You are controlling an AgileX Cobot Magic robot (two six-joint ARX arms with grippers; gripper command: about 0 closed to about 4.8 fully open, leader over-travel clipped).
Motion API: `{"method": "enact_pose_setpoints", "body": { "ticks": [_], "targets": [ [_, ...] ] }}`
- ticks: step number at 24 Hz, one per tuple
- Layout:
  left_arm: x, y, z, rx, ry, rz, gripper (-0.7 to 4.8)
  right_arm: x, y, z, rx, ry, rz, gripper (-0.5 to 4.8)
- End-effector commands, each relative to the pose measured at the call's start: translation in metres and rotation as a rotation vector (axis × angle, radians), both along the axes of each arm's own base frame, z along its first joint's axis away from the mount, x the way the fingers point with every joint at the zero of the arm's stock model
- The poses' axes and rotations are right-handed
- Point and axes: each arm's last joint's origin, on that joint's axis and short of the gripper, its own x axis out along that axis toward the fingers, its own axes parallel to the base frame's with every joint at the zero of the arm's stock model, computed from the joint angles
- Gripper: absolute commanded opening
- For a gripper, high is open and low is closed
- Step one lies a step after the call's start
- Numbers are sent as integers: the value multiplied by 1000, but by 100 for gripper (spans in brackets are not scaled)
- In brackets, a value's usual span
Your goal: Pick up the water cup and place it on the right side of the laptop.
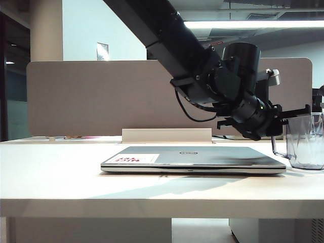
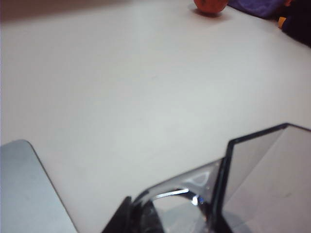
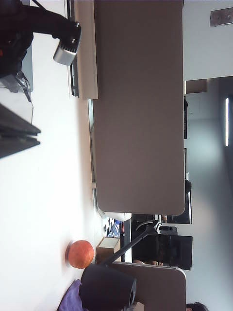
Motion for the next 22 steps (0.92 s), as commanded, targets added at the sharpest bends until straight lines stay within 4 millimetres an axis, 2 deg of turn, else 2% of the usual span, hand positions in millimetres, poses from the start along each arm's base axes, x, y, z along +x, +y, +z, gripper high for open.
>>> {"method": "enact_pose_setpoints", "body": {
  "ticks": [1, 7, 9, 16, 17, 19, 22],
  "targets": [
    [0, -1, 2, -12, -22, 3, -6, -1, 0, 4, -3, -25, -2, -8],
    [-1, -2, 2, -13, -22, -2, -1, -1, 0, 4, -3, -25, -2, -8],
    [-1, -2, 2, -13, -22, -3, 30, -1, 0, 4, -3, -25, -2, -8],
    [-3, -2, 4, 26, -8, -54, 33, -1, 0, 4, -3, -25, -1, -8],
    [-3, -2, 3, 30, 0, -67, 99, -1, 0, 4, -3, -24, -1, -8],
    [-4, -3, 3, 33, 9, -82, 168, -1, 0, 4, -3, -24, -1, -8],
    [-5, -2, 4, 49, 22, -83, 171, -1, 0, 4, -3, -24, -1, -8]
  ]
}}
